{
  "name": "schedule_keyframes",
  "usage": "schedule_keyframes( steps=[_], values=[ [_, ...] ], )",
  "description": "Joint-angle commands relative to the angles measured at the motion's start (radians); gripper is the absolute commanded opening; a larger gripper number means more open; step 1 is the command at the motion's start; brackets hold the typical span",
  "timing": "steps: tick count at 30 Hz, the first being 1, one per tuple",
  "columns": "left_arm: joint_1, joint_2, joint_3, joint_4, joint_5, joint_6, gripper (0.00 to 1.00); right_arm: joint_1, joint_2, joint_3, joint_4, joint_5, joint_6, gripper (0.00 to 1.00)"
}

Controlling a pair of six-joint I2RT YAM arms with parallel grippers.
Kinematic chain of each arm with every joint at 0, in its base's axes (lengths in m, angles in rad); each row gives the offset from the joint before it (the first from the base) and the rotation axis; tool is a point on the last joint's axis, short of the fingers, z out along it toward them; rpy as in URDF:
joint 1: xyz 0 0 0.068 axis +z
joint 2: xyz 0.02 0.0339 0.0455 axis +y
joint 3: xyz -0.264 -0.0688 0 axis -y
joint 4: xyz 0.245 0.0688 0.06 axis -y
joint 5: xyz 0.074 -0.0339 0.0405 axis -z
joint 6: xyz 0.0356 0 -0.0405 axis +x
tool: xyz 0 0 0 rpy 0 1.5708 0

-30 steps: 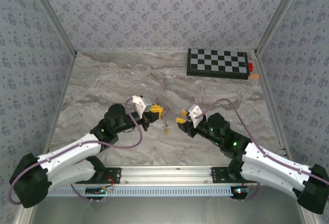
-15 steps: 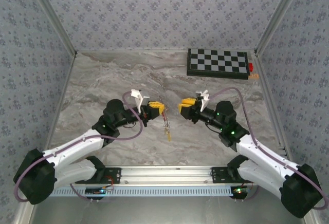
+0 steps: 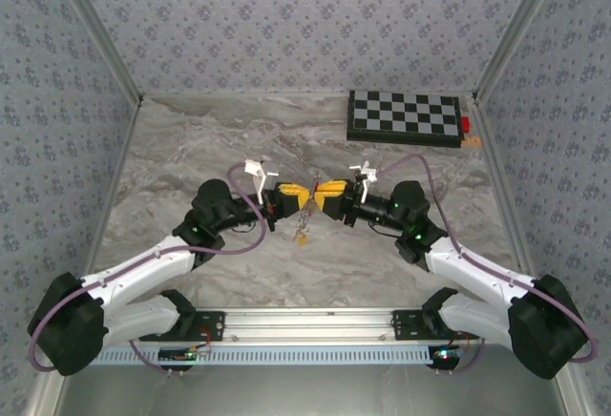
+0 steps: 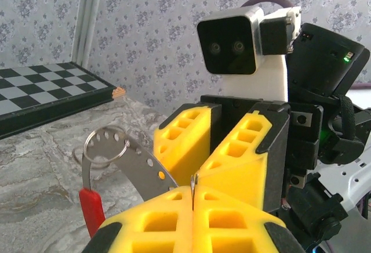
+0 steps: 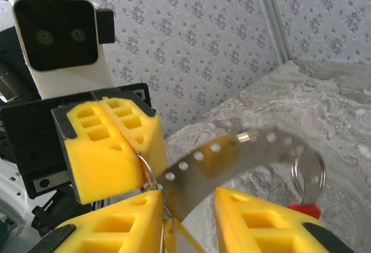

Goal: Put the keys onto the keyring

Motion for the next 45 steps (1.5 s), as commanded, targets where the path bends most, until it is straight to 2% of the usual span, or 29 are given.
schedule_keyframes(
  steps=[1,6,11,18,24,36,45],
  values=[
    [0.002,0.002,0.031,0.050,0.028,-0.017,0.00,0.005,0.008,0.045,0.051,-0.022,-0.001,0.29],
    [0.002,0.001,0.032,0.050,0.029,-0.015,0.00,0.005,0.033,0.062,0.049,-0.053,0.000,0.26],
    [0.001,-0.004,0.031,0.042,0.024,-0.010,0.00,0.005,0.041,0.055,0.057,-0.059,0.003,0.30],
    [0.000,-0.021,0.025,0.030,0.004,-0.004,0.00,-0.009,-0.017,0.007,0.078,0.012,0.009,0.32],
    [0.001,-0.021,0.025,0.030,0.000,-0.003,0.00,-0.001,-0.008,0.015,0.083,-0.036,0.012,0.36],
    [0.000,-0.038,0.021,0.025,0.003,-0.002,0.00,0.008,0.056,0.049,0.064,-0.069,0.006,0.36],
    [-0.001,-0.026,0.023,0.025,0.010,0.001,0.00,0.012,0.074,0.069,0.084,-0.104,0.002,0.26]
  ],
)
